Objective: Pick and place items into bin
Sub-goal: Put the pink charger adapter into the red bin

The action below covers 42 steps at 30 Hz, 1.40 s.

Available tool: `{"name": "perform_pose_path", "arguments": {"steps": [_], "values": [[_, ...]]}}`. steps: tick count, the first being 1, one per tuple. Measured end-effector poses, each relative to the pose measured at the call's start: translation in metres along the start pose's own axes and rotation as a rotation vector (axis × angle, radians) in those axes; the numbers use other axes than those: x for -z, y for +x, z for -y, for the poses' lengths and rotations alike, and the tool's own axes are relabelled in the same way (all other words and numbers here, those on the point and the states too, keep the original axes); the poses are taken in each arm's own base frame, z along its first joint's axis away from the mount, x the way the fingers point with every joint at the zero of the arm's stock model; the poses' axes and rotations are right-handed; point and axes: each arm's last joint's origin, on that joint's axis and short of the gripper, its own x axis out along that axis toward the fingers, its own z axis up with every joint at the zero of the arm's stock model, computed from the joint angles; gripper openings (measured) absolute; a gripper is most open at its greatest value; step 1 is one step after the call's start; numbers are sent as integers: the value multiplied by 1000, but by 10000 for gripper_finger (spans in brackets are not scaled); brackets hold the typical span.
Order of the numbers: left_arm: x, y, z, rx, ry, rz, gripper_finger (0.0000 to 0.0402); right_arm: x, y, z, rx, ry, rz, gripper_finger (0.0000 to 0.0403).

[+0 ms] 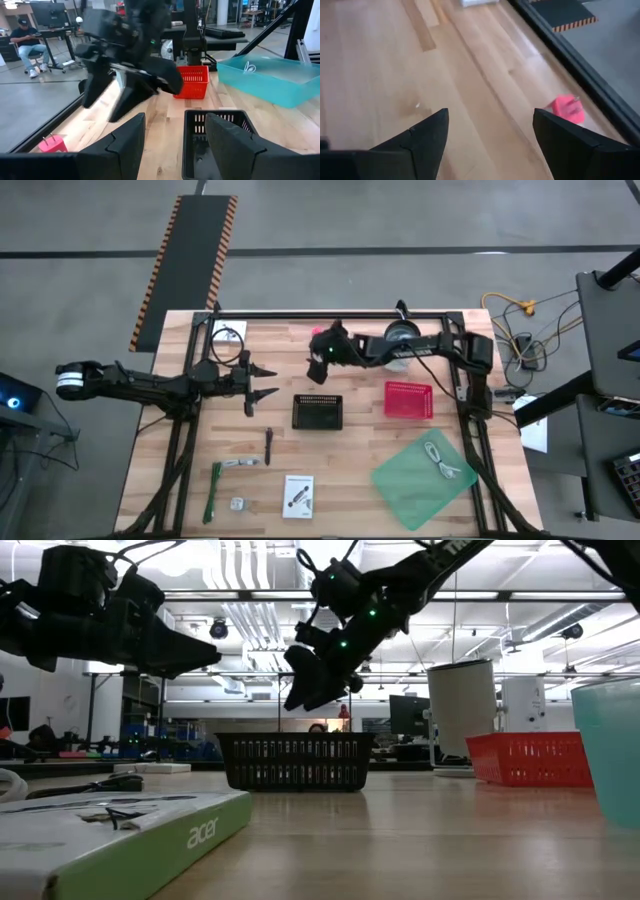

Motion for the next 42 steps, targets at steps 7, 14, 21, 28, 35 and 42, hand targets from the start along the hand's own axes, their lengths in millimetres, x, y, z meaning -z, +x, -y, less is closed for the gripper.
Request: {"name": "perform_pose_path", "arguments": {"steps": [7,14,21,28,35,42], "values": [[-1,0,0,-1,0,5,192,-3,10,21,-35,7,-19,270],[0,0,0,0,0,3,192,-9,13,53,13,120,12,270],[0,0,0,0,0,3,192,-16,20,84,21,261,10,272],[0,0,0,0,0,1,192,-27,20,86,-10,243,24,281],[0,0,0,0,0,0,192,-26,21,88,9,167,24,281],[0,0,0,0,0,0,192,-12,42,89,52,91,-23,275]]}}
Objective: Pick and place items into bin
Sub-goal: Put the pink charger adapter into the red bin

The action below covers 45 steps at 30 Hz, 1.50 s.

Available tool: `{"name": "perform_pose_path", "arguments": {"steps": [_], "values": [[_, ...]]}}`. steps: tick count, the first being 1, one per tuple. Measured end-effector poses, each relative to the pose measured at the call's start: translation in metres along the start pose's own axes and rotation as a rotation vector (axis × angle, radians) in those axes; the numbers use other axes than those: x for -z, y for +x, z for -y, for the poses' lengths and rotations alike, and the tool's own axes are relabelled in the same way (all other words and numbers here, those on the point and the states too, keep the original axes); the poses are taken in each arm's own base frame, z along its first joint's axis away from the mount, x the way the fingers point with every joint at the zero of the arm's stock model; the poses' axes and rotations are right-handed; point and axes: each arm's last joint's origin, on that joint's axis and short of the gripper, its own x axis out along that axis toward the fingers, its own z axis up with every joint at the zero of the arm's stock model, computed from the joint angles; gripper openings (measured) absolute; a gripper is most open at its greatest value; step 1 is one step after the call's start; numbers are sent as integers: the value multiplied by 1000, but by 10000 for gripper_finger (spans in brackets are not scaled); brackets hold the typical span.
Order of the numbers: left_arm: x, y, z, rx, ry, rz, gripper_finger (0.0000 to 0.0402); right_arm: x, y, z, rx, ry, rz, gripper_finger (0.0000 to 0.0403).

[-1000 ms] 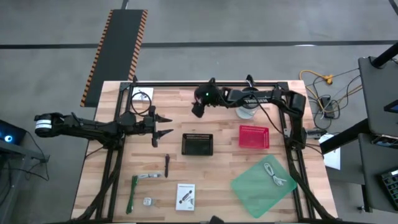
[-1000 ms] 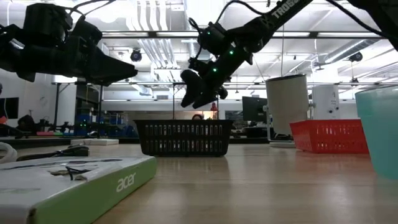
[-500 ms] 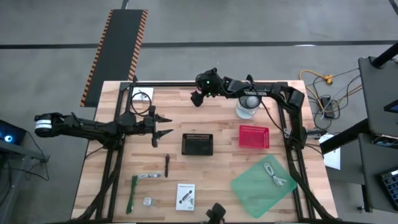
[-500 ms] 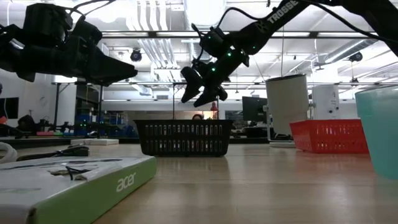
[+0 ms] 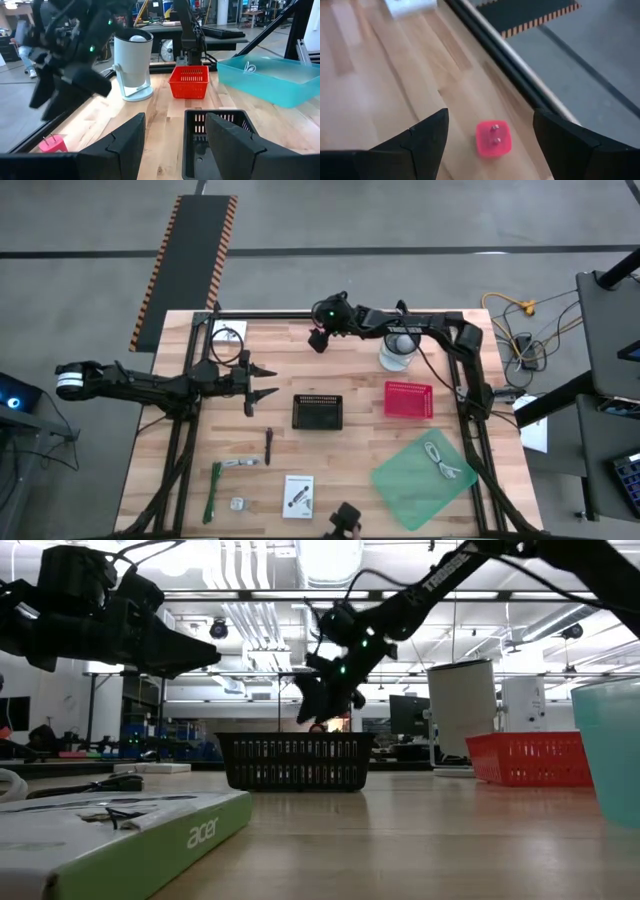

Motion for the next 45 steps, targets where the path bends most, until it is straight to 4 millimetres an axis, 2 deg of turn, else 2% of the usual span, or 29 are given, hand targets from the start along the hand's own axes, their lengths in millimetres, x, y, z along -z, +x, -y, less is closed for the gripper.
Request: {"name": "perform_pose_path", "arguments": {"steps": [8,17,21,34,45], "values": [[0,0,0,0,0,0,192,7,27,-2,6,-18,-122,286],[0,0,0,0,0,-1,192,5,36,4,3,-38,-199,295],[1,0,0,1,0,-3,192,5,40,6,-58,-33,-224,295],[1,0,0,0,0,-4,192,8,37,14,-72,-43,-301,294],[1,0,0,0,0,-5,192,-5,31,25,-83,-139,-313,295]]}}
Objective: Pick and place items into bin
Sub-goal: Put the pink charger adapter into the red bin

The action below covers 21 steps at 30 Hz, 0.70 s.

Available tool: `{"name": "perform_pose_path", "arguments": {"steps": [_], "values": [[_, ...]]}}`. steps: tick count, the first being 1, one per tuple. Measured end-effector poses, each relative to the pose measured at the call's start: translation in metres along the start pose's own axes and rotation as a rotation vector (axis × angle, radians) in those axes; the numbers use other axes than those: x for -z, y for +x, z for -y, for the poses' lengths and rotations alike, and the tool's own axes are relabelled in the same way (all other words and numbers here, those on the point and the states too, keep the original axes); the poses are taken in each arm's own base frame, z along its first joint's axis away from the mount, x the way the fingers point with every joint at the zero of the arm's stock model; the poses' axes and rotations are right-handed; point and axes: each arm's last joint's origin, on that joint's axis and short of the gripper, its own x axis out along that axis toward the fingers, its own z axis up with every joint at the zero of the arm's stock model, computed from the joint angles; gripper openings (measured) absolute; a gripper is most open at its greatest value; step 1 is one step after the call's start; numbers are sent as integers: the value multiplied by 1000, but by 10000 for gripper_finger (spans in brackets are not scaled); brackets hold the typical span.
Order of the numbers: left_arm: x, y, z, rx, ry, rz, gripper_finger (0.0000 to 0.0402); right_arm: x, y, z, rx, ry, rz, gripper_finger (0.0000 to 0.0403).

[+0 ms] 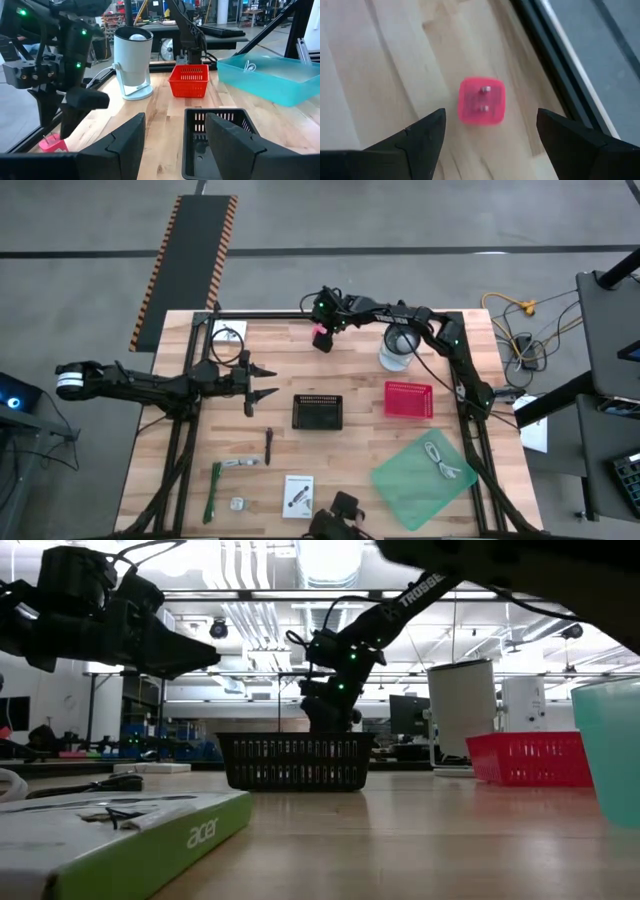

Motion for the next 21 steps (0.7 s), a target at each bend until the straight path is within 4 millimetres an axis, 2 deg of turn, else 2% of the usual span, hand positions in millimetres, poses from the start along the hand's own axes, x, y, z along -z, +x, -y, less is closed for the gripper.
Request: {"name": "perform_pose_path", "arguments": {"steps": [6,12,21], "values": [[0,0,0,0,0,0,192,-8,-12,5,-86,-85,-8,295],[0,0,0,0,0,0,192,-19,-21,8,-92,-10,29,295],[0,0,0,0,0,0,192,-12,-20,8,-93,52,-43,295]]}}
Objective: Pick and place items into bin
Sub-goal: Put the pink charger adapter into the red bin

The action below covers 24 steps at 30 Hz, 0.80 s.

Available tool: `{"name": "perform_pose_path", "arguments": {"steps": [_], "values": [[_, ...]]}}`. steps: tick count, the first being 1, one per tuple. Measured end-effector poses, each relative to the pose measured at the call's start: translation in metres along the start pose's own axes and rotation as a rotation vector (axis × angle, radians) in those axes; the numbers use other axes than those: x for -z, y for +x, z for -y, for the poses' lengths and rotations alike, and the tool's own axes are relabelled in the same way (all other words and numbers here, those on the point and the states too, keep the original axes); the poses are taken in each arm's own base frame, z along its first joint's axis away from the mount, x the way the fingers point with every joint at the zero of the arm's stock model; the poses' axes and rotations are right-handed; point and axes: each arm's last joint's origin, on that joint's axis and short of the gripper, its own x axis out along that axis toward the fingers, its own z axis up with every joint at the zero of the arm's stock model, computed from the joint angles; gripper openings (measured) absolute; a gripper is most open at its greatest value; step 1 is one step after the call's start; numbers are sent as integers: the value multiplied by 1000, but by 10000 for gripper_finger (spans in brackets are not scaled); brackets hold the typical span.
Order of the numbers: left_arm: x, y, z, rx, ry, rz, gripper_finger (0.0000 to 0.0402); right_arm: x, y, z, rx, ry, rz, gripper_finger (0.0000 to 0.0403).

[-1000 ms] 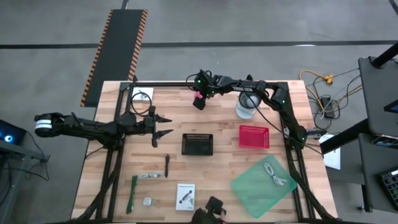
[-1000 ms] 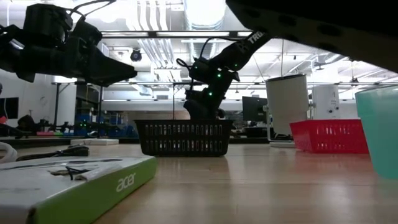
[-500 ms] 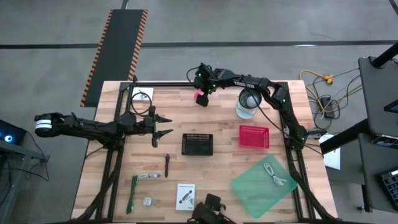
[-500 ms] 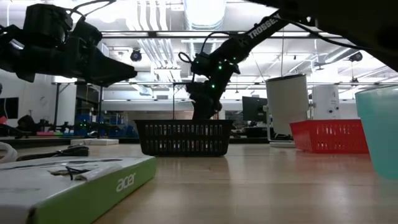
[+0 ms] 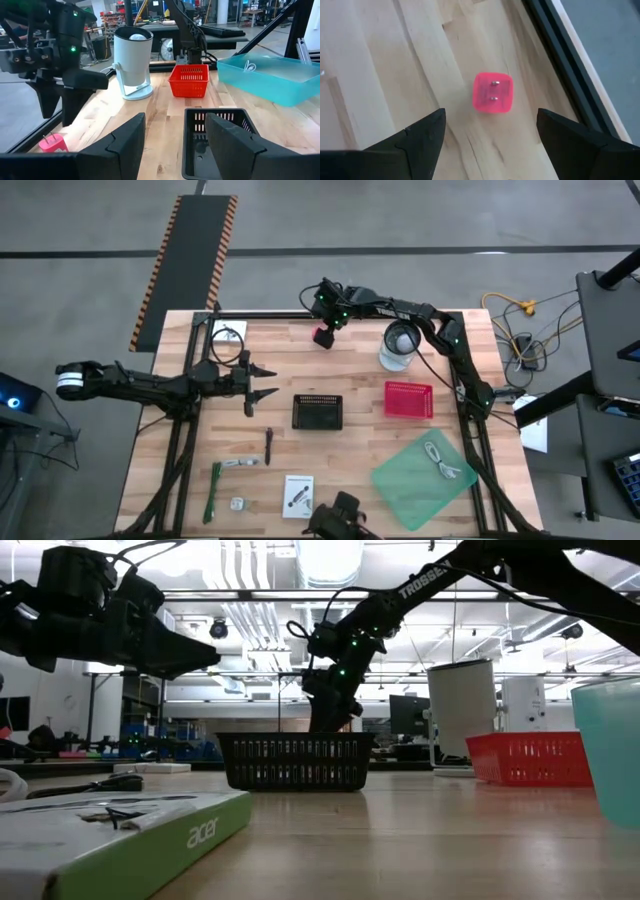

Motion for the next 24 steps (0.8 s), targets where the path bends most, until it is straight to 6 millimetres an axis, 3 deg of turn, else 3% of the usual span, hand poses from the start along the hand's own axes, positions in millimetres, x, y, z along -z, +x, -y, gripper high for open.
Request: {"name": "perform_pose_path", "arguments": {"steps": [13,24], "values": [[0,0,0,0,0,0,192,0,6,-1,18,38,42,295],[0,0,0,0,0,0,192,15,24,0,32,2,41,295]]}}
